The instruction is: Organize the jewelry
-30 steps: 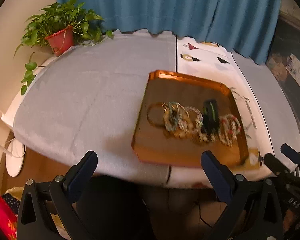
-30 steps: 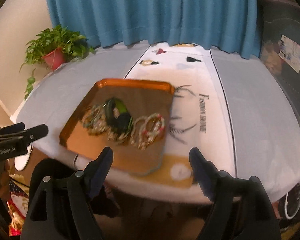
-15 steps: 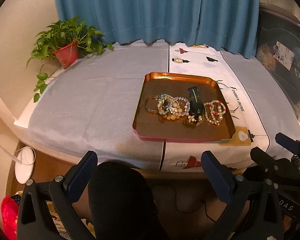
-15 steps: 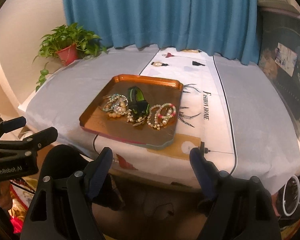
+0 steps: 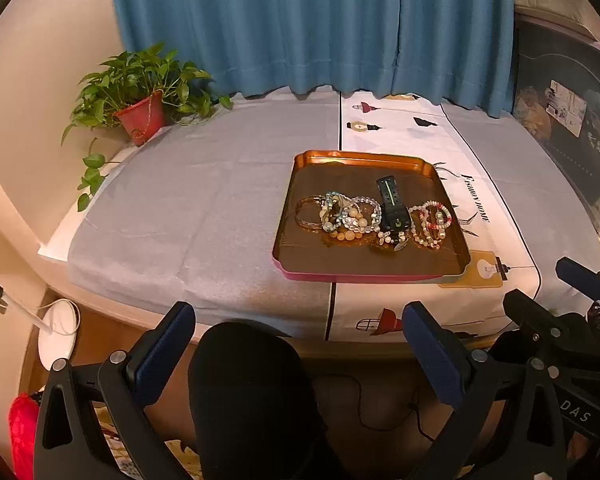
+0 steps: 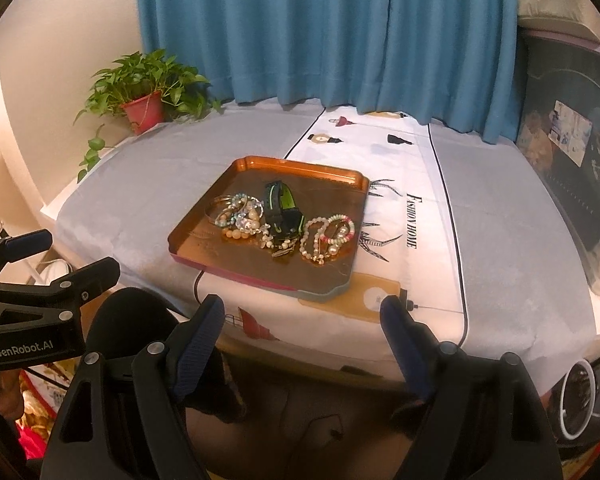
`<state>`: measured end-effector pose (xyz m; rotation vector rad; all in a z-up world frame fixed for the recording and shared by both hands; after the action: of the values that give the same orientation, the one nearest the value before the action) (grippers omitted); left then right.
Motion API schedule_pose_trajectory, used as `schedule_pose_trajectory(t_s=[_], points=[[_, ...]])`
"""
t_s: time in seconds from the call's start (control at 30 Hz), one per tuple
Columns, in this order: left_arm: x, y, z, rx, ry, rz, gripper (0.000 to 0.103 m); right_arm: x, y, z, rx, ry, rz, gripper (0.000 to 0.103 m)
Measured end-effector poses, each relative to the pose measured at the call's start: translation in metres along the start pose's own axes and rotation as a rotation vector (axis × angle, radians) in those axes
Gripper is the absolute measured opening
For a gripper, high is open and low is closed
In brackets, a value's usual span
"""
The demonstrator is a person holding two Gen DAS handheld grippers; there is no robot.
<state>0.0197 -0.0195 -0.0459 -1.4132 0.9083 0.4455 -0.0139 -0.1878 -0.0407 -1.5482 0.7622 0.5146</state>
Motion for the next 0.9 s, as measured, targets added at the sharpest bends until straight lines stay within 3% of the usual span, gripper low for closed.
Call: schedule_pose_trajectory(t_s=[0.9], points=[[-0.0047, -0.0002, -0.0011, 0.002, -0.005, -0.004, 0.102, -0.0017, -0.0005, 0.0013, 0.000, 0.002, 0.000, 0.081]])
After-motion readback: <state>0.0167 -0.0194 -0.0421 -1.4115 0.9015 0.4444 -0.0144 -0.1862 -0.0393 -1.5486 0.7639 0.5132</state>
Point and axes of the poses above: each gripper's, at about its wrist camera, not at the fingertips, and x roughly the way its jaws point, z to its left, y to its underside, the point moved 5 cm from there along x, roughly the way its jaws point, and after that the axes turned 13 degrees about y, right-handed, at the moved point
